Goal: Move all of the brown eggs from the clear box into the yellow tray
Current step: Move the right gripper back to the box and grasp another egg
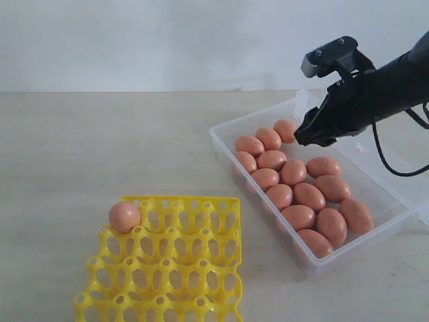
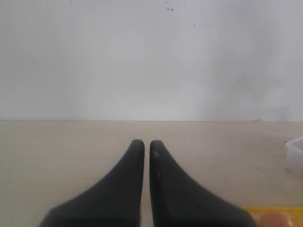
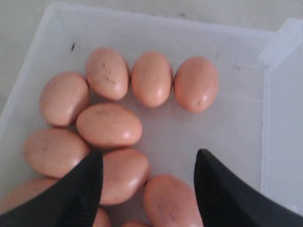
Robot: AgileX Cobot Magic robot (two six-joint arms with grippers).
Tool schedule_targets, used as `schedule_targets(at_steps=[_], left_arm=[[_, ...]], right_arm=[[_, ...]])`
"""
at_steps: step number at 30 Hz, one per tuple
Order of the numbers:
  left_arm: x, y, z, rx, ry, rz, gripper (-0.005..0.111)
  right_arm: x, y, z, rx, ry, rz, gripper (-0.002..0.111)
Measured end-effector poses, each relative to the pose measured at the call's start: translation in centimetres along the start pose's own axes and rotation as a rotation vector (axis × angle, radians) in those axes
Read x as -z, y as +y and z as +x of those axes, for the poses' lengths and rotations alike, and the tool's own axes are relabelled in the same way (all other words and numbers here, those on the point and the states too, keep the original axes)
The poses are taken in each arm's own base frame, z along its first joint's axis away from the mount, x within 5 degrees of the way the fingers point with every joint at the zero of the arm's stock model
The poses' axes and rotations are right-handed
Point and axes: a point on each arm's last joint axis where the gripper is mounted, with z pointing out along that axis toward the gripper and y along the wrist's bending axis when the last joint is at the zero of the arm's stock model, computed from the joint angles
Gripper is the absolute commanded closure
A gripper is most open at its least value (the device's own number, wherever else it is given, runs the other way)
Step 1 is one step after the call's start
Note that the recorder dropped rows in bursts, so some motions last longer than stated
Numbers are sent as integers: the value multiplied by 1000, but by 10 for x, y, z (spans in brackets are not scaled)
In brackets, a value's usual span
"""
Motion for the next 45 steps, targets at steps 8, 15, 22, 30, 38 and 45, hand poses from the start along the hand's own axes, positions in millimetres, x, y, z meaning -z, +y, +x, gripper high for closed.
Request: schedule_targets(at_steps=[8, 15, 22, 30, 38, 45], left_arm=[[0, 0, 0, 0, 0, 0, 103], [0, 0, 0, 0, 0, 0, 103], [0, 0, 0, 0, 0, 0, 103], [0, 0, 0, 0, 0, 0, 103], [0, 0, 0, 0, 0, 0, 103], [0, 0, 0, 0, 0, 0, 103]], right_arm=[[2, -4, 16, 132, 222, 11, 58], [-12, -8, 26, 114, 269, 23, 58], [-36, -13, 37, 104, 284, 35, 58], [-50, -15, 44, 121, 291, 42, 58], [-56, -15, 45, 158, 273, 32, 74], [-57, -14, 44, 137, 257, 17, 108]])
